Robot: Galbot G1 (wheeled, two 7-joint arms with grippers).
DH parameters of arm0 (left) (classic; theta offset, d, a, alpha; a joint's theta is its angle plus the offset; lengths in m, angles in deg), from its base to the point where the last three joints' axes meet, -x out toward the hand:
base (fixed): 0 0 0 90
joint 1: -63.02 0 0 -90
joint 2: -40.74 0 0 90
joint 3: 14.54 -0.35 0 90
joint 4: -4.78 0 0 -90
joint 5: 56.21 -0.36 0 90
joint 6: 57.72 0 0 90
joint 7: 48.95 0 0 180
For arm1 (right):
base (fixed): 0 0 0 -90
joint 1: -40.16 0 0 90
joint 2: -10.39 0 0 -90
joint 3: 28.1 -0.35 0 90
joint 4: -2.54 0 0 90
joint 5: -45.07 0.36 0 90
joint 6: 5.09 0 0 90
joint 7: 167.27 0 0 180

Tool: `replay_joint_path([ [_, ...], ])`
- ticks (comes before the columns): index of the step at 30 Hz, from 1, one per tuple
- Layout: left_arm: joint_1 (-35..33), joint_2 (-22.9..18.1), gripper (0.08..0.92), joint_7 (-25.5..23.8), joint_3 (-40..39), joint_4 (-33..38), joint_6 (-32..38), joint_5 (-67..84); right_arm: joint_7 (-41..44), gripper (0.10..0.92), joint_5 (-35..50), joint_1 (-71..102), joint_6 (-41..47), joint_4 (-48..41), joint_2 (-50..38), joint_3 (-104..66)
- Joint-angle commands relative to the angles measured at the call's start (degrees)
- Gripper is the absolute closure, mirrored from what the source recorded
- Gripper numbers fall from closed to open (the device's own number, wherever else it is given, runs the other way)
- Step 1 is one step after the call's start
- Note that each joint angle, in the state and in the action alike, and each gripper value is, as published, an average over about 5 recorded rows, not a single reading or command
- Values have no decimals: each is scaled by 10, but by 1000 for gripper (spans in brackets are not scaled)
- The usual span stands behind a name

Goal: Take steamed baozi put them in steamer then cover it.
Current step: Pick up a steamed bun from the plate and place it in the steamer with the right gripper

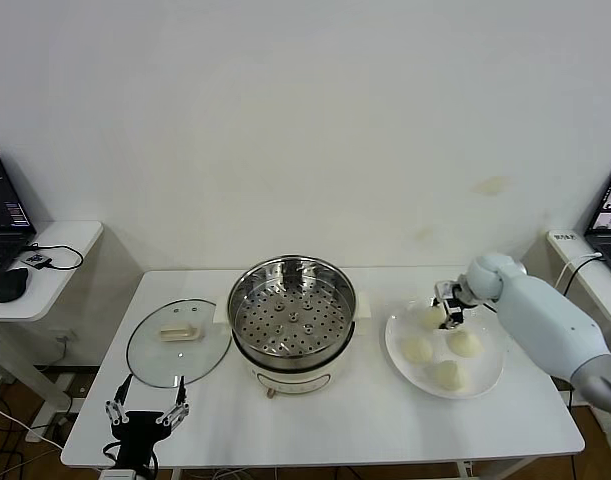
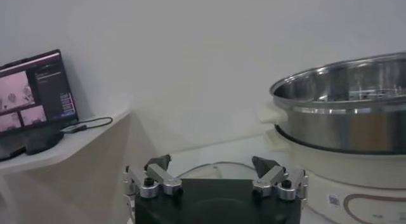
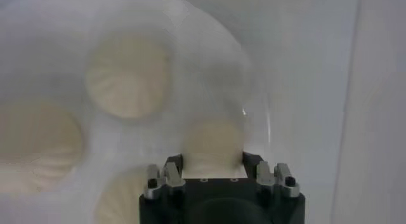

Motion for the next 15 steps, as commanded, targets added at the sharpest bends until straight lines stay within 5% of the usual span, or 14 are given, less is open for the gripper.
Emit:
replay_joint_path([
  [1,0,1,177,0,-1,1,0,0,7,424,62,-33,11,56,-34,26],
  [8,3,6,177,0,-7,0,0,8,2,420,189,-205,20,128,-79,151],
  [15,15,15,177,-1,-6,-14,11,70,-36,415,341,-356,21,145,-19,259],
])
